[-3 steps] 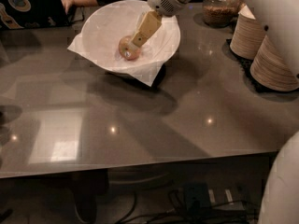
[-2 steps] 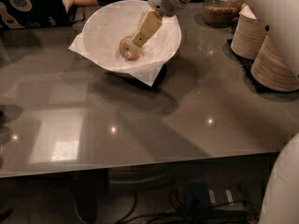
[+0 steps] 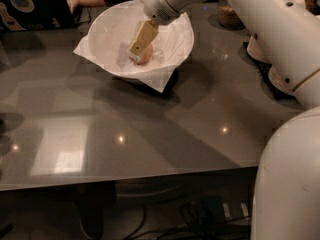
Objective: Pick apple from white bowl
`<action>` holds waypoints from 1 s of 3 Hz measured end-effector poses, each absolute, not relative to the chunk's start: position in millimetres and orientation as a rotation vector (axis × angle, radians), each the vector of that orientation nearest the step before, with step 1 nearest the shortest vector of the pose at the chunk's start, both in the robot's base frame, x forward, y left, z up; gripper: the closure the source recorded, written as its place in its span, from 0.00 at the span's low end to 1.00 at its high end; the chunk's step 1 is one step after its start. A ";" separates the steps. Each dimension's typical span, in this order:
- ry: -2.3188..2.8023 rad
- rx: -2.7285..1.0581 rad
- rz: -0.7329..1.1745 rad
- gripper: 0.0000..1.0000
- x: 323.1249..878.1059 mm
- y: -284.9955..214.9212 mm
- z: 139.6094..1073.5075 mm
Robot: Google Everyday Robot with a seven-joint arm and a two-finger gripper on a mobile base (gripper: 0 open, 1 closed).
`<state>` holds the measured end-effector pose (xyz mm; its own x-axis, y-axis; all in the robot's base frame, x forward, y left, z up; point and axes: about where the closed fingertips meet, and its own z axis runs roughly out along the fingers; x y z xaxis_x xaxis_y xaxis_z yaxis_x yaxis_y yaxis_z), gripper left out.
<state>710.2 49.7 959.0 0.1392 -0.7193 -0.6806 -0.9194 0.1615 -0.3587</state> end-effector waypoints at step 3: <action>1.679 -1.612 0.267 0.25 728.6 53.5 913.6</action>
Offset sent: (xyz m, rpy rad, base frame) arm 0.0202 0.0054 -0.0418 -0.0487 -0.0018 -0.0246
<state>728.6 53.5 913.6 0.1061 -0.7552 -0.6468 -0.9188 0.1742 -0.3541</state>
